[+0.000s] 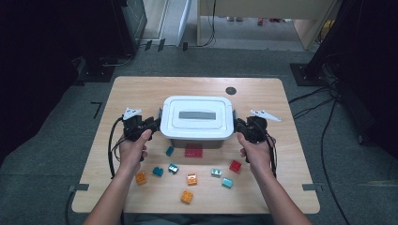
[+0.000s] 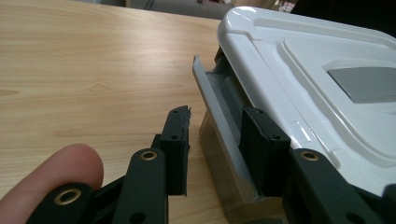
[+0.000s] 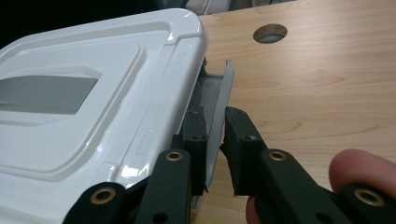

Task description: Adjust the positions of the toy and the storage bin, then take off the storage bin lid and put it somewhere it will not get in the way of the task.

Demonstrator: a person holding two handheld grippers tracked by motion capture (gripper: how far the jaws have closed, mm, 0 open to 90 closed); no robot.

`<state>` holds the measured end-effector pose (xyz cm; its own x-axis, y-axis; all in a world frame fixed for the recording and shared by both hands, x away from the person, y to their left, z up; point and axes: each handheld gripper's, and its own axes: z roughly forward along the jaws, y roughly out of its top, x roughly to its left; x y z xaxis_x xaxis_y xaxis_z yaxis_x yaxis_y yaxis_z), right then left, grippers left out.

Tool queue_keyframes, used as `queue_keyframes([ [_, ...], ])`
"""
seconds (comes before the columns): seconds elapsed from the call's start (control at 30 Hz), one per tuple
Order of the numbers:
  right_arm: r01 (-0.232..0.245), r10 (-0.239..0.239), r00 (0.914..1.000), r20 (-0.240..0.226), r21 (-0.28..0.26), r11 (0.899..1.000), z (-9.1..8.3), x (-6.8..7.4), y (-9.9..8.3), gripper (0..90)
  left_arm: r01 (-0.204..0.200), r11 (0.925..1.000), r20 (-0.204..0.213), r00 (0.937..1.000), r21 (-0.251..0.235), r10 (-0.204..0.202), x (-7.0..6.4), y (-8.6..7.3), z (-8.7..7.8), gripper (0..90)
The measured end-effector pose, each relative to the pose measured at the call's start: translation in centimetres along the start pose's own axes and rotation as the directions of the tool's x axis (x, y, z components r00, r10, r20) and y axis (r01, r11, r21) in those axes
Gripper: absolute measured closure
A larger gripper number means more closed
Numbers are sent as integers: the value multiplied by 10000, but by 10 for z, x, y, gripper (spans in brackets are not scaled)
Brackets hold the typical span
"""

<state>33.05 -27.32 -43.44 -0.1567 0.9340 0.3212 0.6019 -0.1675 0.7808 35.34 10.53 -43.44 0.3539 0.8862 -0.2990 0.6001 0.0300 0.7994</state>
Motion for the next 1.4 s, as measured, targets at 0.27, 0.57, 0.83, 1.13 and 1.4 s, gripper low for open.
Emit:
queue_keyframes([
  [0.27, -120, 121, 9999, -111, 104, 9999, -9, -12, -1, 812, -64, 9999, 414, 9991, 115, 59, -10, -8, -3, 611],
  [0.57, -253, 250, 9991, -336, -86, 9996, -16, -21, -1, 655, 110, 9999, 468, 9988, 64, -113, -6, -5, -7, 443],
  [0.83, 202, -231, 9990, -392, -729, 9971, -32, -20, 7, 596, -24, 9990, 628, 9980, -445, 52, -17, 6, -20, 373],
  [1.13, 675, -753, 9945, -733, -1026, 9924, -39, -2, 12, 510, -580, 9974, 853, 9945, -431, 615, -40, 9, -25, 351],
  [1.4, 633, -720, 9921, -1032, -846, 9944, -32, 4, 7, 596, -746, 9972, 1051, 9917, 65, 735, -47, 3, -17, 505],
])
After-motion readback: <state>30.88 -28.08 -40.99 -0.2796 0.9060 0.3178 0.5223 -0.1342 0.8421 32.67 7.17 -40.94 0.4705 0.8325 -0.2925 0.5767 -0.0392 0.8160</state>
